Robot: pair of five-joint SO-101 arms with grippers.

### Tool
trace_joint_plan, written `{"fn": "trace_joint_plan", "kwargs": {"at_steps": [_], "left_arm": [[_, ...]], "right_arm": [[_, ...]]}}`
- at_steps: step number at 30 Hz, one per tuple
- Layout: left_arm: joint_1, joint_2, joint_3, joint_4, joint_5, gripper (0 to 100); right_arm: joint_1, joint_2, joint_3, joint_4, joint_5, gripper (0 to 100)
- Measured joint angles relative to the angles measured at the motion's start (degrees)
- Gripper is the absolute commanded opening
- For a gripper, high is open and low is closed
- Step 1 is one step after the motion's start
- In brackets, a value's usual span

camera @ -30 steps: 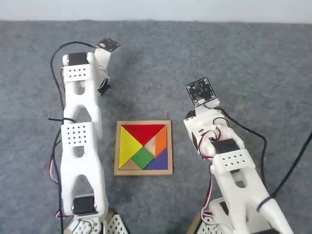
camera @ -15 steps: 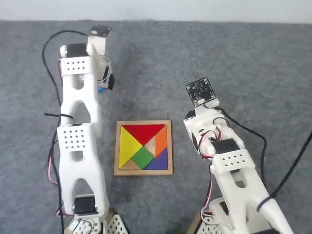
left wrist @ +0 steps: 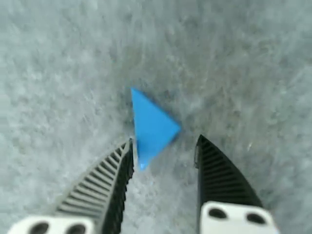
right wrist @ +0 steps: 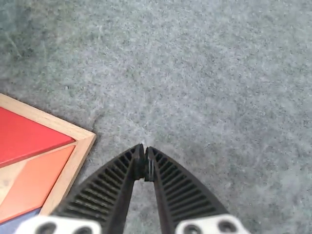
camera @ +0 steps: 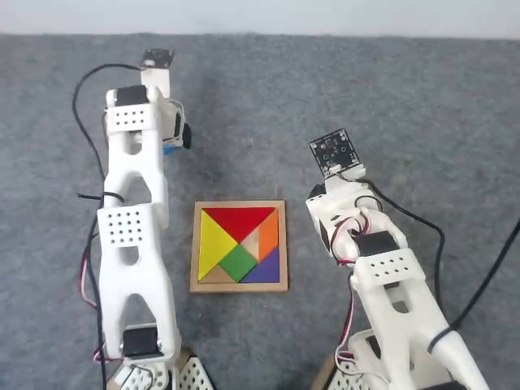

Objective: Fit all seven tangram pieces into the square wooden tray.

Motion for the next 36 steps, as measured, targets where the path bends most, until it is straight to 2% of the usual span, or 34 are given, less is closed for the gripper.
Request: {"fn": "trace_joint_plan", "kwargs": {"at_steps": [7,13,18,27,33,36], "left_arm": [[0.0,0.44,-0.7,3.87,2.29,20],[0.0,0.44,-0.88,4.04,3.78,20],[0.0,0.44,-7.65,4.4,4.75,20],[0.0,6.24,-11.78,-2.11,9.14,20],[0.0,8.0,-13.27,4.66,9.23,20],[0.0,8.0,-13.45,8.97,7.56,16]], "right_arm": [[0.0,0.0,0.0,0.0,0.0,0.9],[0.0,0.0,0.0,0.0,0.0,0.9],[0.0,0.0,0.0,0.0,0.0,0.9],[0.0,0.0,0.0,0.0,0.0,0.9],[0.0,0.0,0.0,0.0,0.0,0.9],[0.0,0.0,0.0,0.0,0.0,0.9]]}}
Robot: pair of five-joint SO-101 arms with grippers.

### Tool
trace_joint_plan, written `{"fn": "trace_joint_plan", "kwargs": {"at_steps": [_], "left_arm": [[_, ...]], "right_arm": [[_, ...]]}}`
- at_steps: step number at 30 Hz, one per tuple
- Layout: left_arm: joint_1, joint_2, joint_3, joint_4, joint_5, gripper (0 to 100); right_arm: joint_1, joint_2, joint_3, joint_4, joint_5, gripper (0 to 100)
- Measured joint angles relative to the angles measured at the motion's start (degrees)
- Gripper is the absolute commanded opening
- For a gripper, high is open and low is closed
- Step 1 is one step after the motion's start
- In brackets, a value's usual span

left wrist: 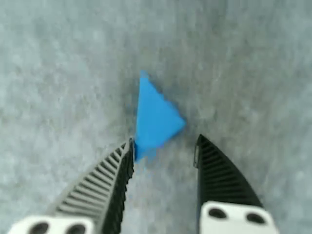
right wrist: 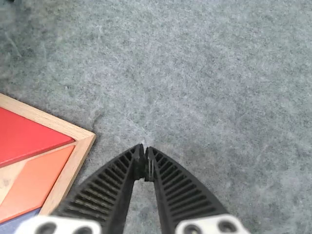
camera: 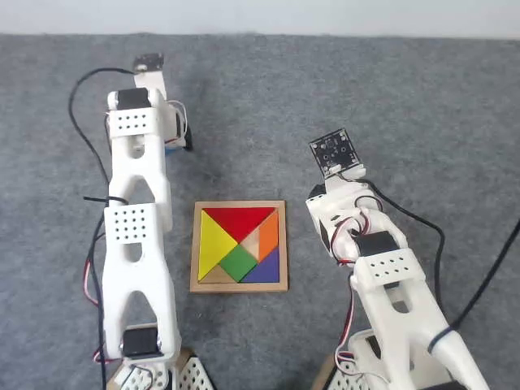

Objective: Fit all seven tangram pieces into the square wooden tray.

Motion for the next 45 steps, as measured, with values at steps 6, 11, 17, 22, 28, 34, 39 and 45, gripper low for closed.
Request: {"fn": "trace_joint_plan", "kwargs": {"at_steps": [6,11,17,22,28,34,39,45], "left_arm": [[-0.26,0.0,-0.09,1.14,-2.55,15],[-0.7,0.0,-1.32,1.14,-3.52,20],[-0.7,0.0,-11.34,1.14,1.32,20],[-0.7,0.62,-14.15,-3.78,4.31,20],[-0.7,6.77,-9.23,-11.78,5.01,20],[-0.7,6.68,-9.67,-2.46,0.7,15],[-0.26,6.59,-9.85,0.26,0.53,6],[-0.26,6.51,-10.11,0.97,-0.35,11]], "right_arm": [[0.0,0.0,0.0,0.0,0.0,0.9],[0.0,0.0,0.0,0.0,0.0,0.9],[0.0,0.0,0.0,0.0,0.0,0.9],[0.0,0.0,0.0,0.0,0.0,0.9],[0.0,0.0,0.0,0.0,0.0,0.9],[0.0,0.0,0.0,0.0,0.0,0.9],[0.0,0.0,0.0,0.0,0.0,0.9],[0.0,0.0,0.0,0.0,0.0,0.9]]}}
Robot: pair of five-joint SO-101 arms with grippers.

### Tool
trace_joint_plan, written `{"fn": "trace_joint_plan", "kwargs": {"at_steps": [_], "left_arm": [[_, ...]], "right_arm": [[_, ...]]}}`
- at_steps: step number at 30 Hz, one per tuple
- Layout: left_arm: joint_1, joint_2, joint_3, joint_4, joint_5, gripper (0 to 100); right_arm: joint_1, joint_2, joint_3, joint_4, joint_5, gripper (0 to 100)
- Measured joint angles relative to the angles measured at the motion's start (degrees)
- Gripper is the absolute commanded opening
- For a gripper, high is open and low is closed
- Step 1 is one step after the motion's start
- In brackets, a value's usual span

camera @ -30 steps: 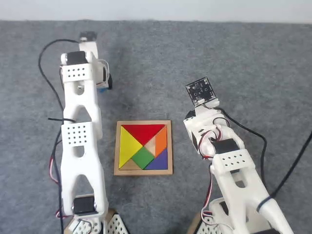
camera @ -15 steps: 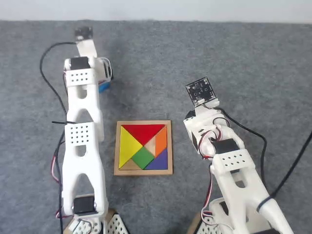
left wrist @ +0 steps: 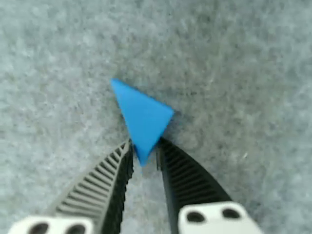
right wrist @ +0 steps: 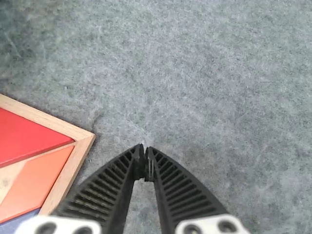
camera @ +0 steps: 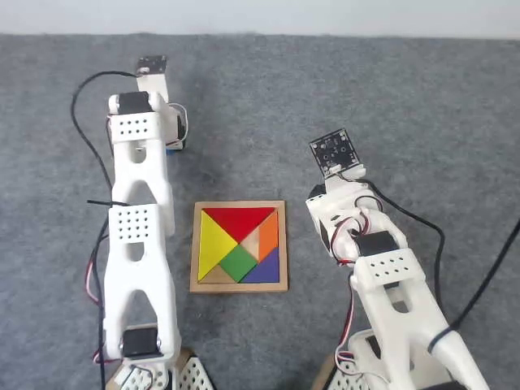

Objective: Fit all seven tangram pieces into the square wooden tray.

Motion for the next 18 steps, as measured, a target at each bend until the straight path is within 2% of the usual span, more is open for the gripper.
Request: {"fn": "trace_joint_plan", "kwargs": {"at_steps": [4,10,12,15,18], "left_arm": [[-0.44,-1.23,0.88,0.09,-0.18,12],[-0.79,-6.07,4.22,0.18,-0.09,19],[-0.79,-7.65,4.4,0.18,3.43,19],[-0.79,-8.62,4.4,0.0,13.01,17],[-1.32,-8.26,4.4,-6.59,24.26,12]], "right_arm": [[0.0,0.0,0.0,0.0,0.0,0.9],[0.0,0.0,0.0,0.0,1.32,0.8],[0.0,0.0,0.0,0.0,1.49,0.8],[0.0,0.0,0.0,0.0,1.58,0.8],[0.0,0.0,0.0,0.0,1.58,0.8]]}}
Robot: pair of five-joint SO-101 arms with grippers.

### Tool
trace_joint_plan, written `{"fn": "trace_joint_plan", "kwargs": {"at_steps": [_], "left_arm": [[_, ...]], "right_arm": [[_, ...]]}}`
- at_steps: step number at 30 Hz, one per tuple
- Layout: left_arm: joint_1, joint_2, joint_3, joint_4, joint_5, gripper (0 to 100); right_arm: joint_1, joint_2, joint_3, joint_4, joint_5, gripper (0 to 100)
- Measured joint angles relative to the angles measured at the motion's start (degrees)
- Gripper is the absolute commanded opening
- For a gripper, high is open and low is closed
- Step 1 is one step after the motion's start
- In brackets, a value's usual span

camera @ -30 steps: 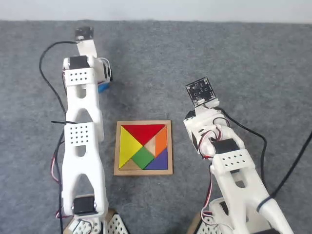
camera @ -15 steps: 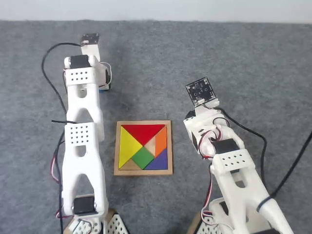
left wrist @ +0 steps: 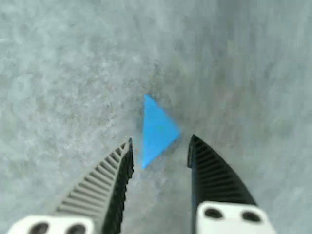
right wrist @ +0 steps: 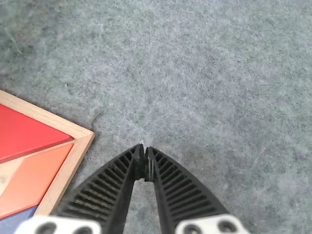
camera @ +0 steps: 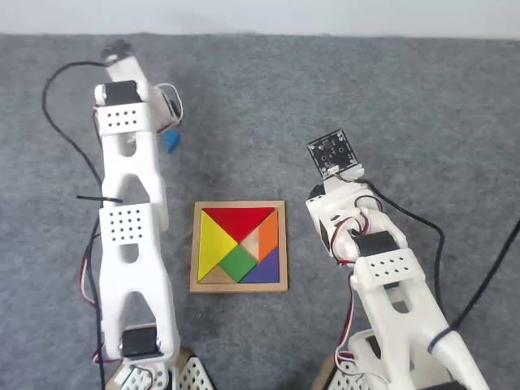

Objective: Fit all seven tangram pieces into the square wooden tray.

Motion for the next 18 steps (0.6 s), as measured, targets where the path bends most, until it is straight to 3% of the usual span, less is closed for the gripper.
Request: {"fn": "trace_joint_plan", "kwargs": {"at_steps": [5,18], "left_arm": [[-1.23,5.45,0.0,-6.42,8.26,4],[2.46,5.89,-0.53,2.55,3.6,7]], "right_arm": [[0.0,0.0,0.0,0.0,0.0,0.8],[0.09,0.0,0.0,0.0,0.18,0.7]]}}
